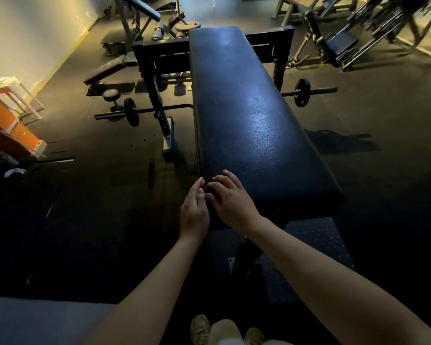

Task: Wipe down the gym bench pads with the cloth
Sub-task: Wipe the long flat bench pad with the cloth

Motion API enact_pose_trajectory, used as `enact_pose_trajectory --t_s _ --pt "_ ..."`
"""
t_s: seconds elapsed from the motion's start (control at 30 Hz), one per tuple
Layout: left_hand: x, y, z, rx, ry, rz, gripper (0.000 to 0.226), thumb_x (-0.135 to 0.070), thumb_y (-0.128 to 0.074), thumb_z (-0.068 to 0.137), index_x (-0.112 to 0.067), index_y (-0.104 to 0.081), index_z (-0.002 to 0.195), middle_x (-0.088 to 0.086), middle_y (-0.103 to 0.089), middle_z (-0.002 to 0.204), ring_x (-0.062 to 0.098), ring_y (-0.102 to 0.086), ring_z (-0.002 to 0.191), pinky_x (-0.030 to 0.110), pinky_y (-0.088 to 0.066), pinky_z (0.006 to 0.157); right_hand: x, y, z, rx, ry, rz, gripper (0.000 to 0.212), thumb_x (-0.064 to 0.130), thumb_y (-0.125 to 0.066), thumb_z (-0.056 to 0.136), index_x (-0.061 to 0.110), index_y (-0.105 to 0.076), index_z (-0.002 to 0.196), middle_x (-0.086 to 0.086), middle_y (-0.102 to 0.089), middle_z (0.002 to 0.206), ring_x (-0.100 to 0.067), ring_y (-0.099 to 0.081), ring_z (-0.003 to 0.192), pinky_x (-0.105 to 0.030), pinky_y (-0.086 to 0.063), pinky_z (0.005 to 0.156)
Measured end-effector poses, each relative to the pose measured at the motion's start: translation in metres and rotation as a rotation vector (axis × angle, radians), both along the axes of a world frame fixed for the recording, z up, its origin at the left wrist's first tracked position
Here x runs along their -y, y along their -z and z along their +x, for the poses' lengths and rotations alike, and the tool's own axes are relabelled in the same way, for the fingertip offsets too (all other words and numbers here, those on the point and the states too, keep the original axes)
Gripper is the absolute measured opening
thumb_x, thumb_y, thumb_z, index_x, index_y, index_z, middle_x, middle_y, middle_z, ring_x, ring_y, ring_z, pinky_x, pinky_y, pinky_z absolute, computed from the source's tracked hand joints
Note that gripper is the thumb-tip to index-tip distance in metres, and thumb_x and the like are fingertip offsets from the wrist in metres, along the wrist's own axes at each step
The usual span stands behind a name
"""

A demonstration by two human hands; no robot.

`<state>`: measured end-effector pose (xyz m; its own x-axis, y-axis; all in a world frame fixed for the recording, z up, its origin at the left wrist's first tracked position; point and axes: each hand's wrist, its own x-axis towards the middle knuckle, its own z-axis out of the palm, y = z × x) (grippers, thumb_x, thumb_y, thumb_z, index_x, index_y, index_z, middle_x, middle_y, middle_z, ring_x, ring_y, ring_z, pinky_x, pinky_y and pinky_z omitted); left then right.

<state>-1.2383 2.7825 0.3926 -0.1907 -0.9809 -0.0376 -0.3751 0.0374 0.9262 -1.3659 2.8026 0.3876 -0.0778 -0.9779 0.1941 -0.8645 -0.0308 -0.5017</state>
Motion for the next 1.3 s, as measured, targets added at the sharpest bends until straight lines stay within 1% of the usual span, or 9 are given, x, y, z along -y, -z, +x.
enact_pose_trajectory --t_s 0.13,0.27,0.4,0.5,0.7,0.87,0.97,1.1,1.3 --pt "0.001 0.016 0.002 0.147 0.106 -0.179 0.040 -0.024 -0.038 0.108 -0.020 -0.051 0.146 -0.002 -0.044 0.155 0.011 -0.034 0.145 0.039 -0.029 0.121 -0.002 0.002 -0.010 0.063 0.037 -0.043 0.026 0.023 -0.052 0.101 0.007 -0.064 0.119 -0.011 -0.058 0.130 -0.027 -0.033 0.143 -0.041 -0.032 0.118" --pt "0.000 0.025 0.004 0.255 0.157 -0.266 0.040 -0.022 -0.039 0.108 -0.021 -0.049 0.147 -0.003 -0.037 0.159 0.011 -0.026 0.149 0.034 -0.023 0.123 -0.016 0.002 -0.041 0.035 0.166 -0.079 0.014 0.011 -0.054 0.098 0.004 -0.064 0.105 -0.015 -0.061 0.121 -0.033 -0.040 0.139 -0.036 -0.028 0.117" --pt "0.002 0.023 0.002 0.221 0.123 -0.272 0.038 -0.018 -0.041 0.107 -0.019 -0.054 0.143 -0.002 -0.043 0.155 0.013 -0.031 0.147 0.031 -0.024 0.121 -0.023 -0.007 -0.055 0.068 0.284 -0.067 0.016 0.012 -0.053 0.099 0.003 -0.064 0.105 -0.016 -0.061 0.121 -0.031 -0.038 0.140 -0.033 -0.024 0.117" --pt "0.005 0.018 0.001 0.186 0.099 -0.206 0.037 -0.019 -0.041 0.107 -0.019 -0.056 0.141 -0.003 -0.047 0.152 0.011 -0.035 0.143 0.030 -0.026 0.120 -0.007 -0.015 -0.029 0.122 0.176 -0.102 0.017 0.016 -0.055 0.099 0.007 -0.066 0.110 -0.012 -0.062 0.124 -0.029 -0.037 0.142 -0.036 -0.027 0.118" --pt "0.012 0.009 -0.011 0.223 0.118 -0.320 0.037 -0.015 -0.044 0.106 -0.011 -0.057 0.140 0.007 -0.055 0.144 0.018 -0.042 0.140 0.028 -0.028 0.117 -0.004 -0.001 -0.019 -0.126 0.026 0.015 0.058 0.046 -0.026 0.098 0.021 -0.055 0.142 -0.001 -0.051 0.149 -0.024 -0.027 0.150 -0.045 -0.020 0.122" --pt "0.000 0.017 -0.029 0.368 0.211 -0.436 0.046 -0.028 -0.039 0.100 -0.014 -0.058 0.139 0.004 -0.054 0.147 0.019 -0.039 0.143 0.041 -0.027 0.121 -0.024 0.003 -0.054 -0.030 0.115 -0.093 0.030 0.020 -0.057 0.099 0.009 -0.068 0.125 -0.009 -0.062 0.134 -0.029 -0.038 0.144 -0.043 -0.033 0.118" --pt "0.002 0.024 -0.023 0.399 0.229 -0.478 0.044 -0.028 -0.039 0.101 -0.016 -0.058 0.139 0.001 -0.052 0.149 0.016 -0.037 0.144 0.042 -0.027 0.121 -0.039 0.004 -0.085 -0.028 0.225 -0.112 0.027 0.011 -0.062 0.095 0.004 -0.069 0.120 -0.012 -0.063 0.131 -0.032 -0.039 0.142 -0.041 -0.030 0.119" --pt "0.000 0.018 -0.030 0.405 0.193 -0.456 0.043 -0.021 -0.041 0.099 -0.014 -0.059 0.138 0.004 -0.056 0.145 0.020 -0.043 0.141 0.041 -0.029 0.120 -0.039 -0.006 -0.089 0.007 0.327 -0.104 0.029 0.010 -0.060 0.096 0.003 -0.067 0.123 -0.013 -0.060 0.134 -0.031 -0.035 0.144 -0.036 -0.026 0.118" --pt "0.005 0.002 -0.061 0.307 0.179 -0.353 0.041 -0.019 -0.042 0.099 -0.010 -0.061 0.135 0.009 -0.064 0.131 0.022 -0.055 0.125 0.038 -0.040 0.111 -0.035 -0.002 -0.066 -0.043 0.037 -0.094 0.035 0.028 -0.054 0.094 0.013 -0.070 0.122 -0.006 -0.067 0.128 -0.034 -0.048 0.136 -0.050 -0.038 0.113"
